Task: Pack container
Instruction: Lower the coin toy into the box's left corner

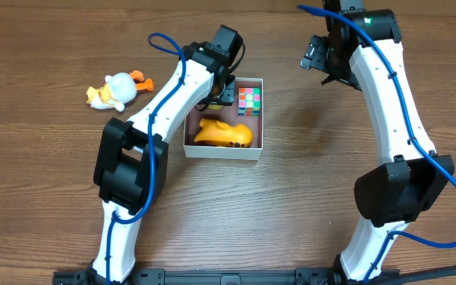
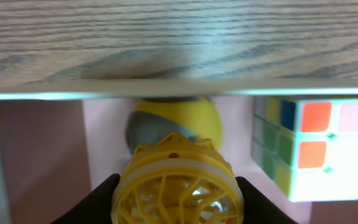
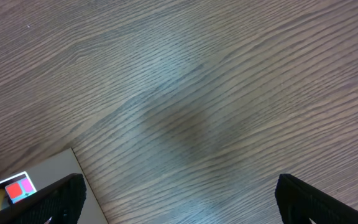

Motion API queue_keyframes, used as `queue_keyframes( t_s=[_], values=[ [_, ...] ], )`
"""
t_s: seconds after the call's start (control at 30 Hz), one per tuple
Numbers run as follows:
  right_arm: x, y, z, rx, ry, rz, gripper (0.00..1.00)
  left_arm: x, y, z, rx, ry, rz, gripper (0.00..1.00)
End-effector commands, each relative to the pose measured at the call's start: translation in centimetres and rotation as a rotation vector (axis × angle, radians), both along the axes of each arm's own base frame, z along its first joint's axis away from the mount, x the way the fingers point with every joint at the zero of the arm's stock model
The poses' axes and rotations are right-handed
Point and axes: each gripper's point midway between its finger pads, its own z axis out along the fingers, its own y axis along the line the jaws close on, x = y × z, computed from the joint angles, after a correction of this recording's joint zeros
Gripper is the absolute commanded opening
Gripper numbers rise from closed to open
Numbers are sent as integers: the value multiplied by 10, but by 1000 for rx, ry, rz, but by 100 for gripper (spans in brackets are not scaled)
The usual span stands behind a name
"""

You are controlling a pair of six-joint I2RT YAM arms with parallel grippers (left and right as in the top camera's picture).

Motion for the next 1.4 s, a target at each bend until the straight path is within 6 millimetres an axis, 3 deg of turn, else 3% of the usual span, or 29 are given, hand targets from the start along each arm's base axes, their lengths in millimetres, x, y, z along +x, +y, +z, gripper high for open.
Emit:
queue_keyframes(
  t_s=[0.0,0.2,0.67,0.9,1.03,1.27,1.37],
  values=[
    [5,1,10,5,-36,-7,100,2,-9,6,-14,-17,3,28],
    [5,1,10,5,-36,-7,100,-1,19,4,95,-7,51,28],
    [5,1,10,6,-36,-7,100,1,46,7,211,-39,155,25],
    [5,1,10,5,-36,-7,100,2,50,8,231,-50,165,26],
    [5,1,10,5,-36,-7,100,2,50,-3,240,-32,162,26],
    [5,1,10,6,-36,-7,100,-7,47,-41,251,63,145,26],
    [5,1,10,6,-36,-7,100,-8,44,-44,238,72,143,26]
  ],
)
